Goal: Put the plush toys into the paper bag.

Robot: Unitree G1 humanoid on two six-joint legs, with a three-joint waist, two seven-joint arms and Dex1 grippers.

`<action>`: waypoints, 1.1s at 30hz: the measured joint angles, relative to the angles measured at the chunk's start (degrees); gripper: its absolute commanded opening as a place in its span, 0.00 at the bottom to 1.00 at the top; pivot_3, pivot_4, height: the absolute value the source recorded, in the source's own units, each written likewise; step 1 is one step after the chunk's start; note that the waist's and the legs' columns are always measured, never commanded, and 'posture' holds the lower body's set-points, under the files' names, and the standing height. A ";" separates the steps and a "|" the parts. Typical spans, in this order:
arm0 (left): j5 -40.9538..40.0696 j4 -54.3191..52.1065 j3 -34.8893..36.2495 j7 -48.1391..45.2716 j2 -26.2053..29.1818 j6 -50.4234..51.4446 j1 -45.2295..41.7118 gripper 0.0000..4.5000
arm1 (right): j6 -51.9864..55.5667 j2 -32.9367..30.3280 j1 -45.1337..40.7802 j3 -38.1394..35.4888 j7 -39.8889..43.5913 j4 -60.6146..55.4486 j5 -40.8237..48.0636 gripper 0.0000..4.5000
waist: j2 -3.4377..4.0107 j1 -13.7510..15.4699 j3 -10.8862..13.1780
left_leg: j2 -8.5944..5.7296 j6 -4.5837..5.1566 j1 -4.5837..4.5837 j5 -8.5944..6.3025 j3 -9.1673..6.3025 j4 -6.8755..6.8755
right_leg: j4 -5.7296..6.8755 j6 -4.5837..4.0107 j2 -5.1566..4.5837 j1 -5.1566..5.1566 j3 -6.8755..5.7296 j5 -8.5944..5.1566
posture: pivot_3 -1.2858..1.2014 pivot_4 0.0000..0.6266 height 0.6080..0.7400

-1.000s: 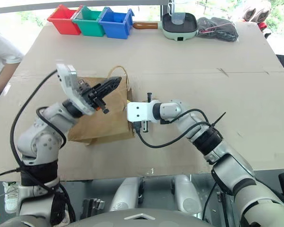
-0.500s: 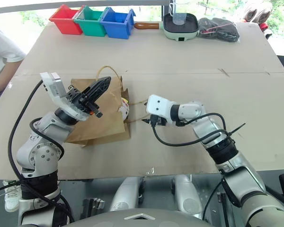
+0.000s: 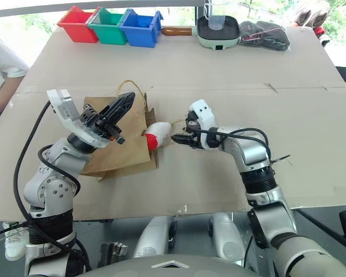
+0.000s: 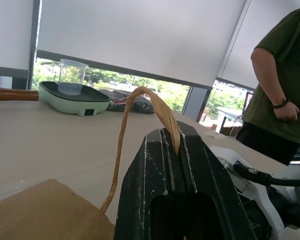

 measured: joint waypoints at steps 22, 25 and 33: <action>-14.75 -3.89 8.58 7.94 -0.04 -0.20 -2.75 0.00 | 1.24 4.79 -9.03 -18.96 -1.29 -12.11 34.62 0.04 | 0.04 0.17 0.02 | -0.01 0.01 -0.06 0.00 -0.10 0.03 | -0.02 0.01 -0.03 0.03 -0.11 0.00 | 0.52 0.24 1.00; -16.03 -0.81 8.97 9.80 0.67 0.98 -6.55 0.00 | 3.68 2.36 -11.28 -20.22 -5.62 -16.34 39.74 0.04 | 0.00 0.22 -0.01 | -0.02 0.01 -0.06 0.00 -0.11 0.03 | -0.05 0.01 -0.02 0.05 -0.15 0.00 | 0.52 0.24 1.00; -12.51 10.96 6.46 8.67 2.21 2.35 -12.95 0.00 | 4.06 -6.56 -9.38 -21.40 -13.01 -16.88 39.88 0.04 | 0.01 0.13 0.01 | -0.02 0.01 -0.11 0.00 -0.06 -0.01 | -0.06 0.01 0.01 -0.04 -0.08 0.00 | 0.52 0.24 1.00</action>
